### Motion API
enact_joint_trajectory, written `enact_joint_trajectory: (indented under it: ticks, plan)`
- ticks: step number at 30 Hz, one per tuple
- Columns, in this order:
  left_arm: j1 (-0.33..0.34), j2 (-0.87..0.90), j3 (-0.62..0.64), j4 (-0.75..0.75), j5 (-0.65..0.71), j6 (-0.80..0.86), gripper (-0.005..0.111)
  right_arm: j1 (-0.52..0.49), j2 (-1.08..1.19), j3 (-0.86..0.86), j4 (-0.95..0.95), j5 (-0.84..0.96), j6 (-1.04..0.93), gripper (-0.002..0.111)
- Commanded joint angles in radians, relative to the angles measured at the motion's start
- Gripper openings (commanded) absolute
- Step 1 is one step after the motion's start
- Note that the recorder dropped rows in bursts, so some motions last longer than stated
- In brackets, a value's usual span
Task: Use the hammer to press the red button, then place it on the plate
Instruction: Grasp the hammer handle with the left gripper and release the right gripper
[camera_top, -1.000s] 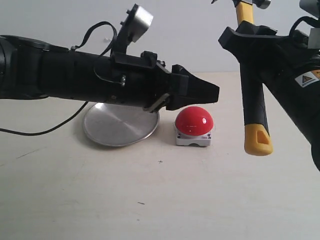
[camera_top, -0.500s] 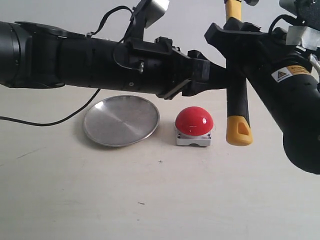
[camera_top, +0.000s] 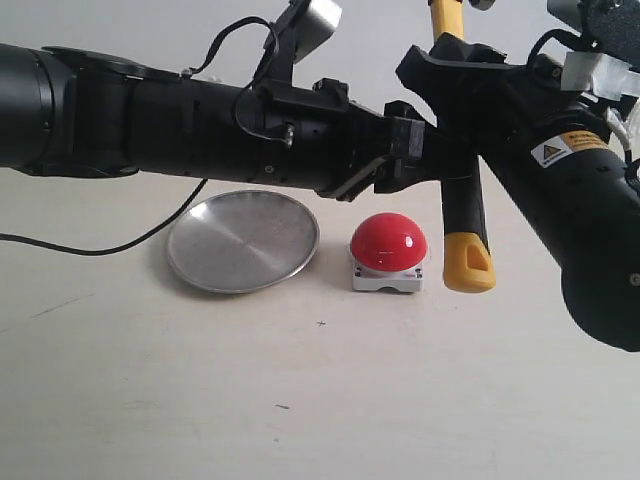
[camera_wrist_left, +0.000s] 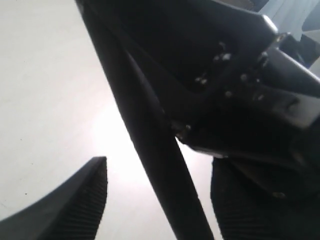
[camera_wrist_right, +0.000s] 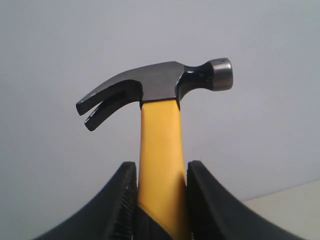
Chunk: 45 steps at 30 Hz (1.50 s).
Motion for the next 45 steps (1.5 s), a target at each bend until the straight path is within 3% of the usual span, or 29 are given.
enact_joint_trajectory:
  ticks: [1, 22, 25, 33, 41, 45]
  plan:
    - [-0.007, 0.003, -0.019, -0.01, 0.004, -0.011, 0.06, 0.002, -0.013, -0.015, -0.055, -0.066, 0.026, 0.0]
    - [-0.039, 0.052, -0.052, -0.01, -0.021, -0.033, 0.058, 0.002, -0.012, -0.015, -0.208, -0.066, 0.061, 0.0]
    - [-0.039, 0.052, -0.052, -0.01, -0.009, -0.033, 0.049, 0.002, -0.012, -0.015, -0.204, -0.059, 0.032, 0.0]
    - [-0.039, 0.052, -0.052, -0.01, -0.025, -0.005, 0.0, 0.002, -0.012, -0.015, -0.148, 0.002, -0.039, 0.0]
    - [-0.035, 0.05, -0.052, -0.01, -0.05, 0.057, 0.0, 0.002, -0.012, -0.015, -0.088, 0.081, -0.064, 0.0]
    - [-0.035, 0.05, -0.052, -0.01, -0.058, 0.071, 0.0, 0.002, -0.014, -0.015, -0.074, 0.091, -0.085, 0.022]
